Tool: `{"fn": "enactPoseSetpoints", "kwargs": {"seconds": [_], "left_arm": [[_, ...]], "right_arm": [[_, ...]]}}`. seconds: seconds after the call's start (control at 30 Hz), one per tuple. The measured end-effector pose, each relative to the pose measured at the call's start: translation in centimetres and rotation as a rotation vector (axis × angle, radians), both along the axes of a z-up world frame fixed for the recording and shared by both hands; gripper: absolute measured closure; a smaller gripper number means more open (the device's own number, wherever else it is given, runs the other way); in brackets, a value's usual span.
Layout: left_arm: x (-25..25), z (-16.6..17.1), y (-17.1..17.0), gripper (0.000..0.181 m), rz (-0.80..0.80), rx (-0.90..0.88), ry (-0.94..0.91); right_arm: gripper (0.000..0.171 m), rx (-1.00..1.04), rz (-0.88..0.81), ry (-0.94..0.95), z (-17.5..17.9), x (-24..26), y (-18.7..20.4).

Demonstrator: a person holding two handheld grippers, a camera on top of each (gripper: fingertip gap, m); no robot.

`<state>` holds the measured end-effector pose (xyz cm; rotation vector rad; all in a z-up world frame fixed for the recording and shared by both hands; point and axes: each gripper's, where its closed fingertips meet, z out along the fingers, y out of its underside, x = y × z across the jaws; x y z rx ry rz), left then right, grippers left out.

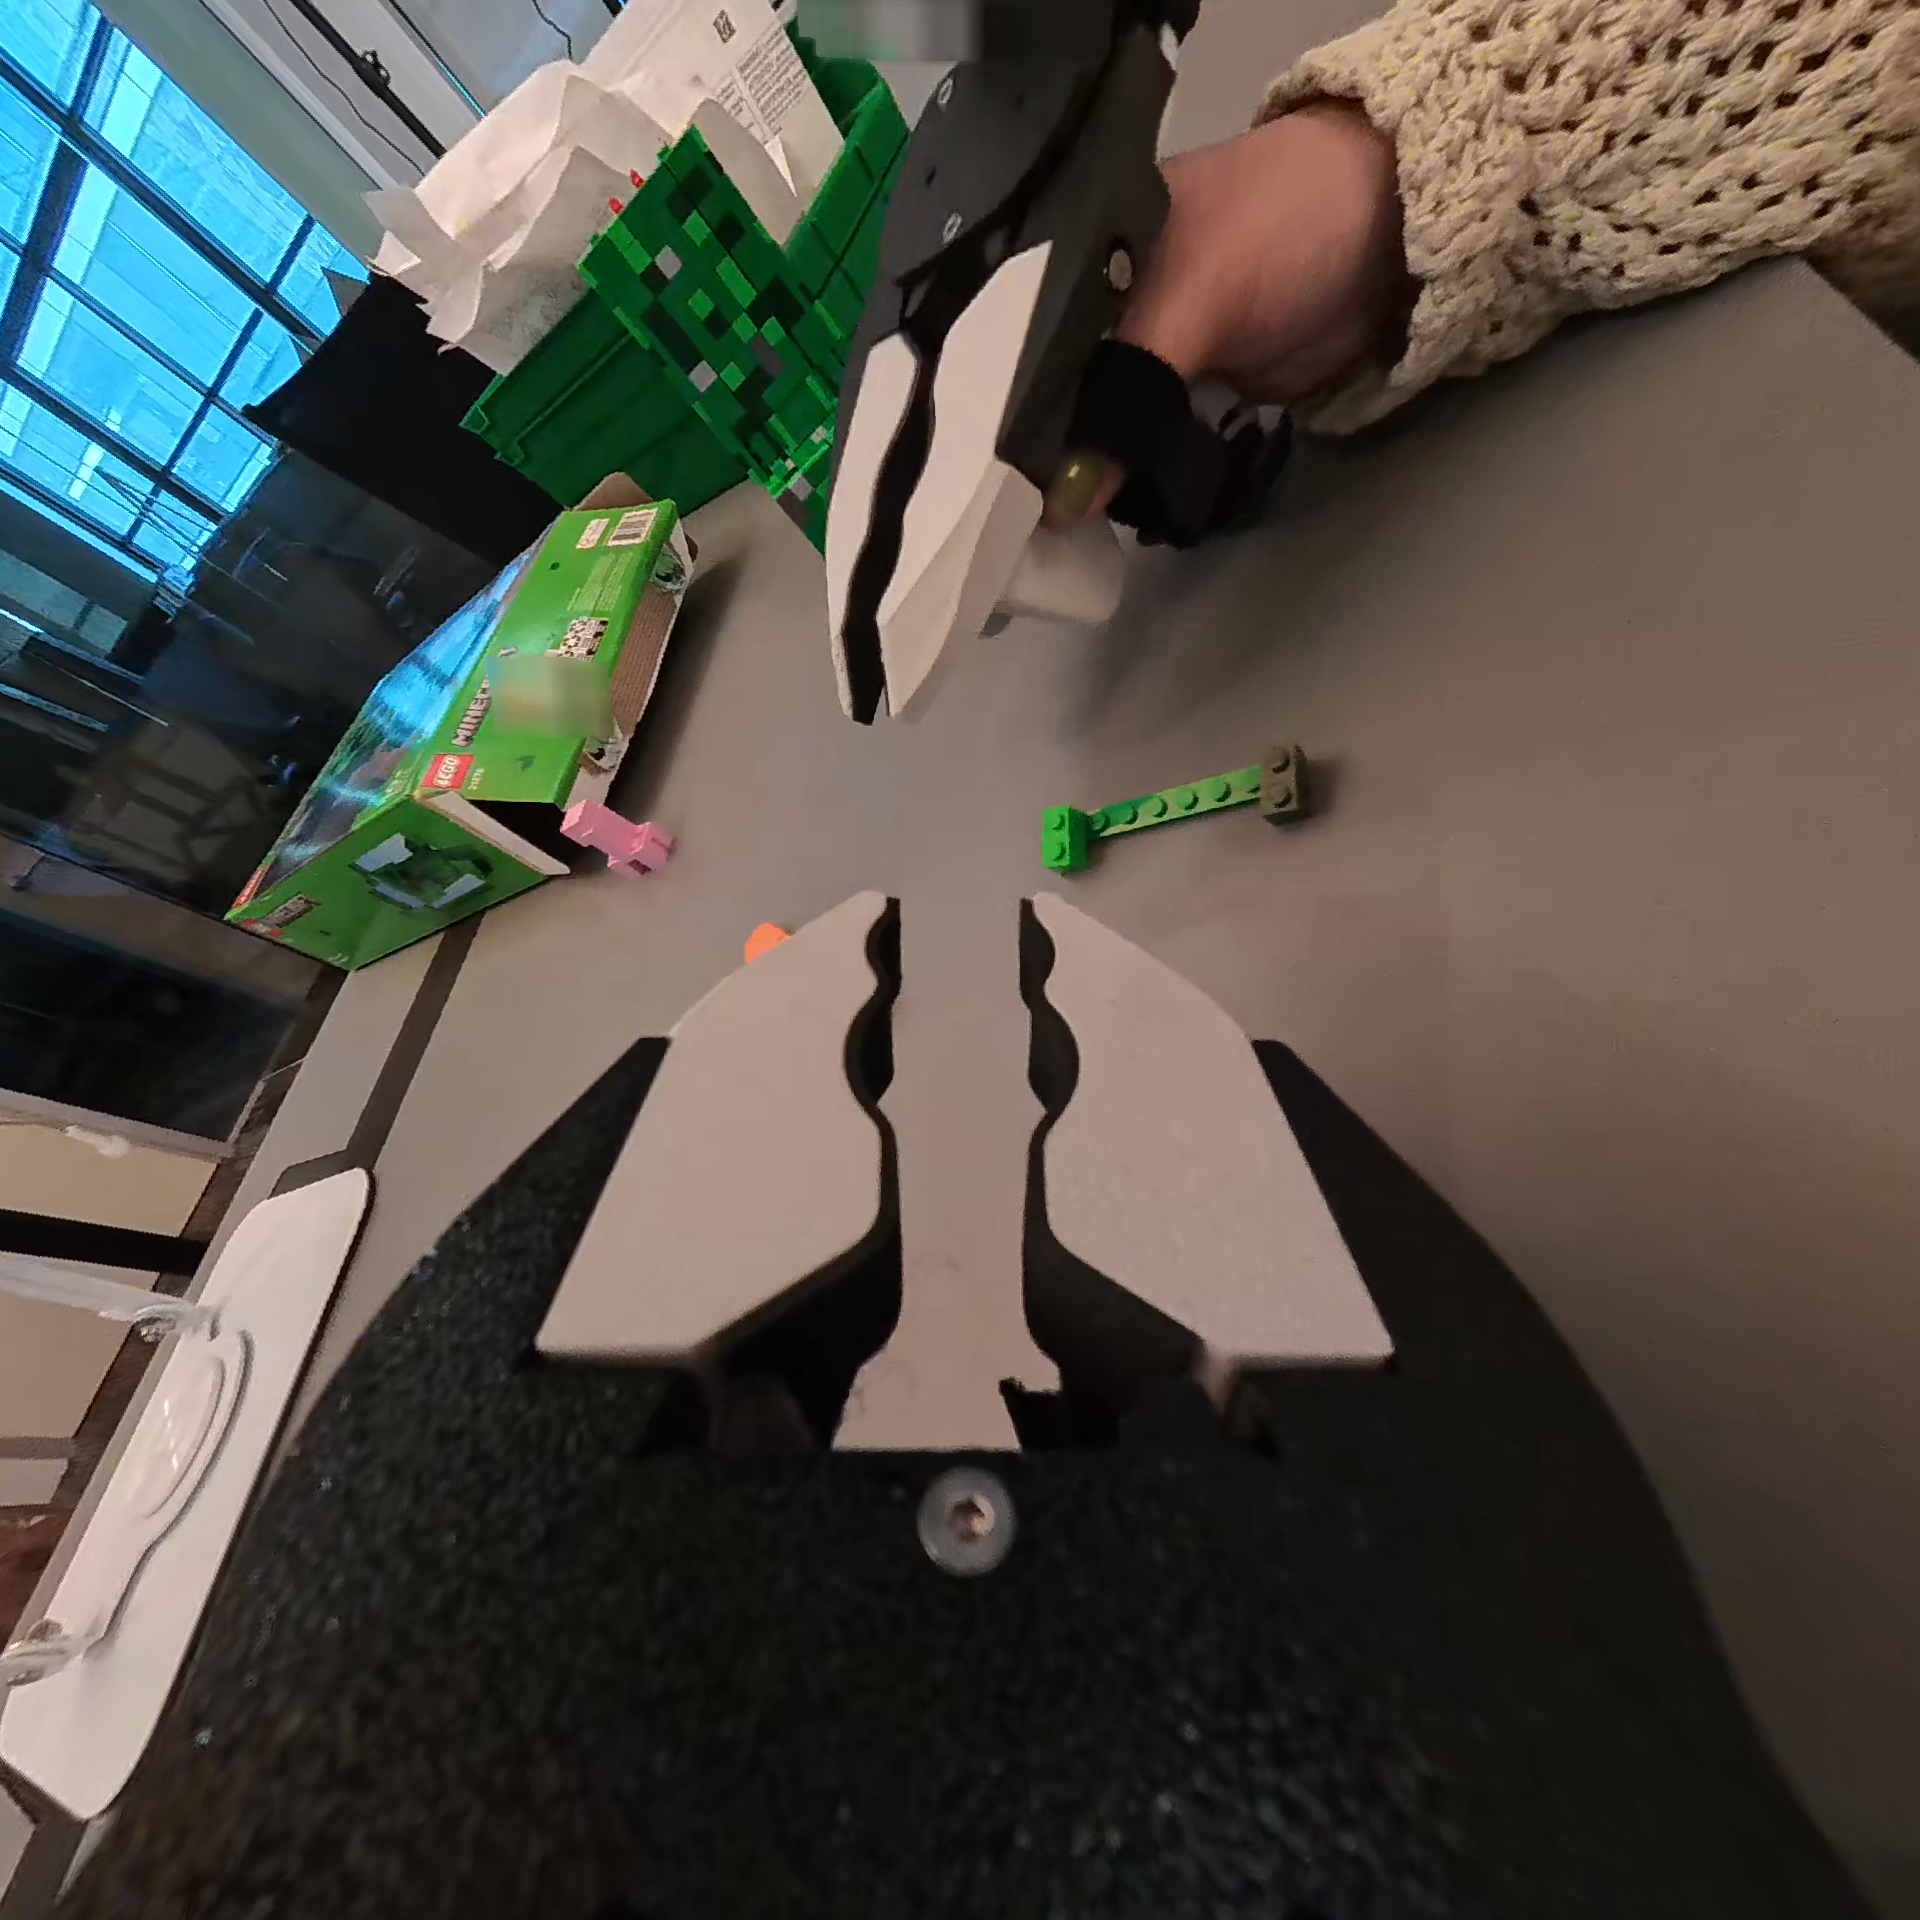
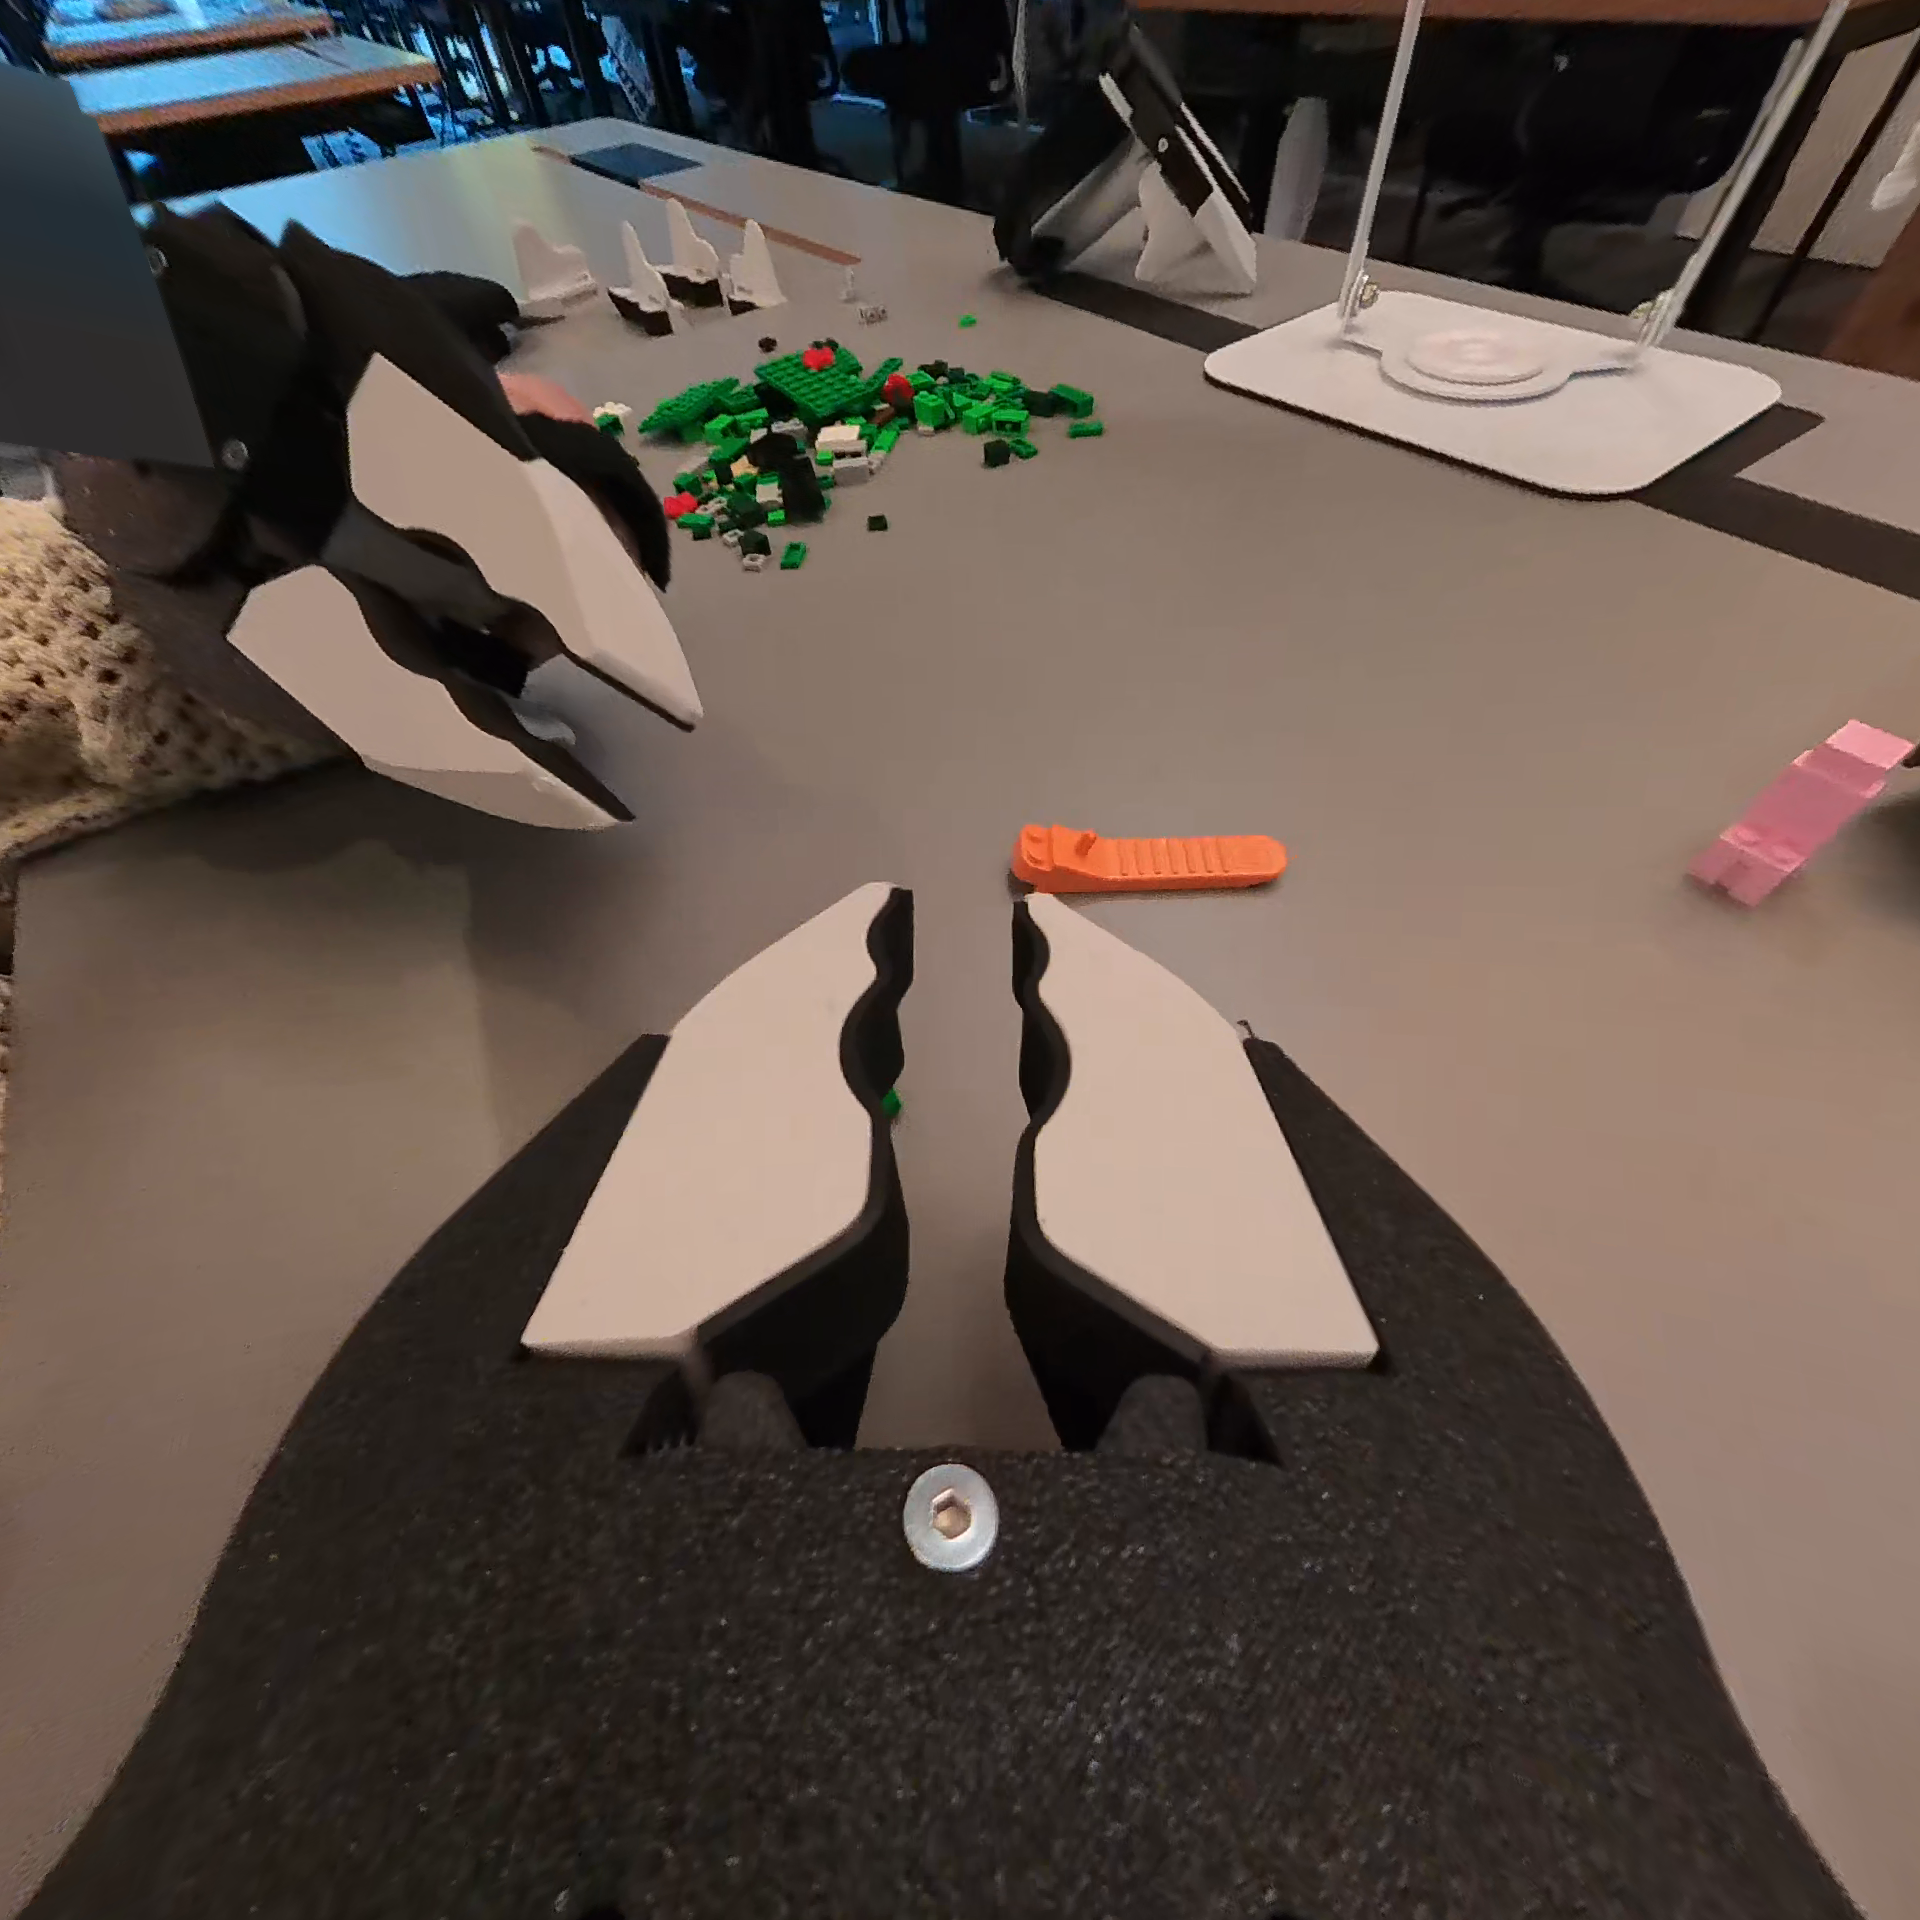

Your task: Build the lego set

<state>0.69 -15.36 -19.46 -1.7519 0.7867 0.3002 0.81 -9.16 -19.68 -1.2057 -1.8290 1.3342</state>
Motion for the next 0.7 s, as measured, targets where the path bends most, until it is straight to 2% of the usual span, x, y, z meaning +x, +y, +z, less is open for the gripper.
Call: {"fn": "enactPoseSetpoints", "kwargs": {"seconds": [0.37, 0.5, 0.7], "left_arm": [[0.3, -1.1, 0.2, 0.159, -0.003, -0.037, 0.017], [0.0, -1.0, 0.2, 0.159, 0.014, -0.022, 0.020], [-1.1, -0.1, 0.1, 0.159, 0.063, 0.032, -0.013]], "right_arm": [[0.158, 0.075, -0.042, 0.063, 0.3, 0.4, 0.7], [0.159, 0.080, -0.049, 0.081, 0.6, 0.0, 0.9], [0.159, 0.203, -0.064, 0.072, 0.0, -1.3, 1.7]]}}
